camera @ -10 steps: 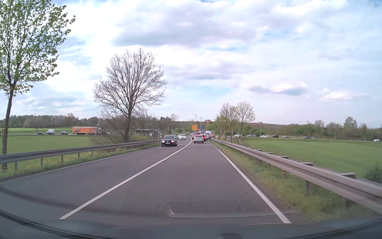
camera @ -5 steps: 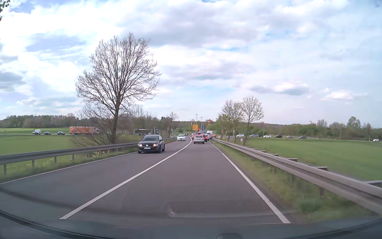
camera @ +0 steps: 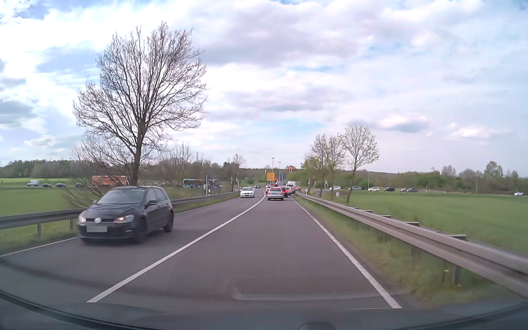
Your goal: Follow the waypoints while adhering to traffic rules and regulations
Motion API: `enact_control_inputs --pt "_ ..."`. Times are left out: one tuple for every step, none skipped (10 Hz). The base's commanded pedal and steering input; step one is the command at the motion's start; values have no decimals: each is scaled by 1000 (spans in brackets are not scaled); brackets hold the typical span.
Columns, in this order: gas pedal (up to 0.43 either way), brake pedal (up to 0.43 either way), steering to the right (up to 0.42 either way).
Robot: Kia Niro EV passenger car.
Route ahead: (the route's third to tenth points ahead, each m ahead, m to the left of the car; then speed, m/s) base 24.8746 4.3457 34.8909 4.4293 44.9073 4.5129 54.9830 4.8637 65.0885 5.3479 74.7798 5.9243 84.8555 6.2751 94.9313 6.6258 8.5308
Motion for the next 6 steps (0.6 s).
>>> enact_control_inputs --pt "0 183 -3" --pt "0 189 -3" --pt "0 189 -2" --pt "0 189 -2" --pt "0 189 -2" --pt "0 189 -2"
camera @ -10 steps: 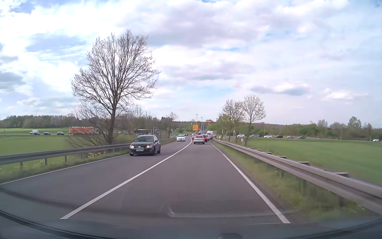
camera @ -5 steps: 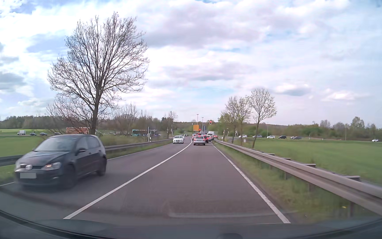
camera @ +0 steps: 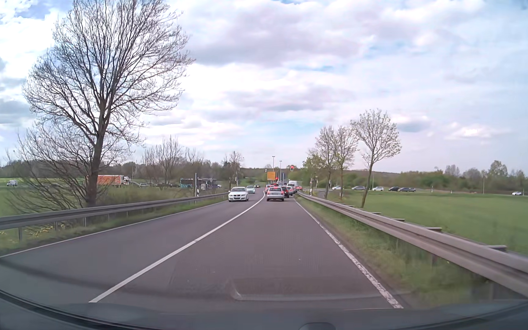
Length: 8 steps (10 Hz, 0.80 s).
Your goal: Follow the waypoints while adhering to traffic rules and regulations
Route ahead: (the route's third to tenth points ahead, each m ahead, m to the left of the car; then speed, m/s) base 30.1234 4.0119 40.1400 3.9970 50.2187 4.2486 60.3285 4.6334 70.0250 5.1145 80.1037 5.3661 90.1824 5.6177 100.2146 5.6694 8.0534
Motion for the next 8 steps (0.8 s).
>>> enact_control_inputs --pt "0 189 -2" --pt "0 189 -2" --pt "0 195 -2" --pt "0 213 -2" --pt "0 220 -2" --pt "0 220 -2" --pt "0 220 -2" --pt "0 220 -2"
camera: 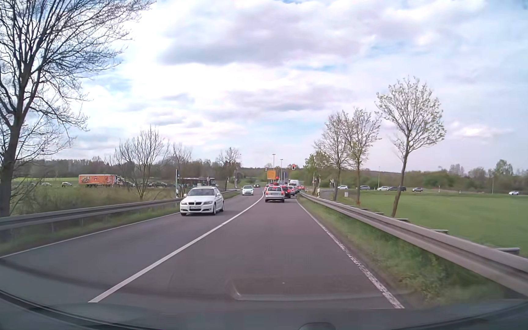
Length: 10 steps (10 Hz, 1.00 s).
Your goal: Follow the waypoints while adhering to traffic rules and regulations
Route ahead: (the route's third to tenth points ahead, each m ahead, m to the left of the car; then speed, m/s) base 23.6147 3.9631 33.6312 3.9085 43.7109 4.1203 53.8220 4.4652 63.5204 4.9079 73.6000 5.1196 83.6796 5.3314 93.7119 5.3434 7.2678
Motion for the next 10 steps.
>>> enact_control_inputs --pt "0 220 -1" --pt "0 220 0" --pt "0 220 1" --pt "0 220 2" --pt "0 213 2" --pt "0 213 2" --pt "0 213 2" --pt "0 207 2" --pt "0 201 2" --pt "0 201 2"
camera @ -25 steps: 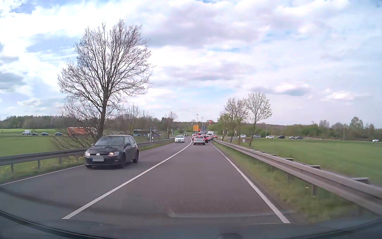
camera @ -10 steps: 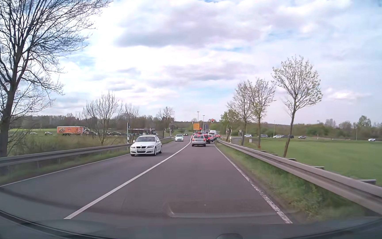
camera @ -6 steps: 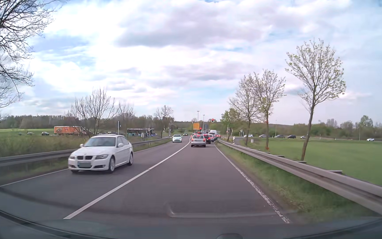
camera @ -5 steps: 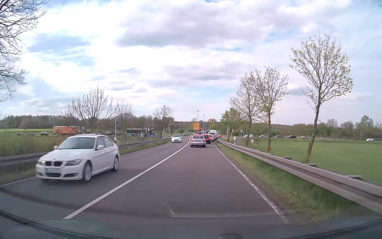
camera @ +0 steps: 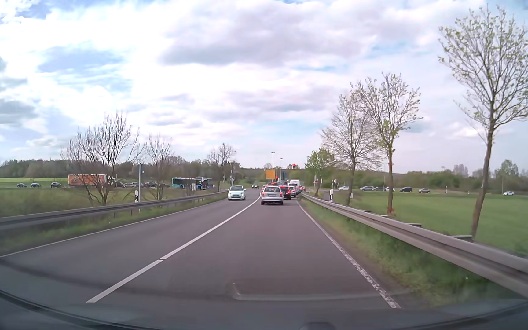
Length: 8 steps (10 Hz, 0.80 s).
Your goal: Follow the waypoints while adhering to traffic rules and regulations
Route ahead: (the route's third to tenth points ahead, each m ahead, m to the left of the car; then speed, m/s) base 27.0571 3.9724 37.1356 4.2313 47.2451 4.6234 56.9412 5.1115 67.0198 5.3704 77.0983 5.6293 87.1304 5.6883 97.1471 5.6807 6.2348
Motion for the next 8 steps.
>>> enact_control_inputs --pt "0 201 1" --pt "0 201 0" --pt "0 201 0" --pt "0 201 0" --pt "0 201 0" --pt "0 201 0" --pt "0 201 0" --pt "0 201 0"
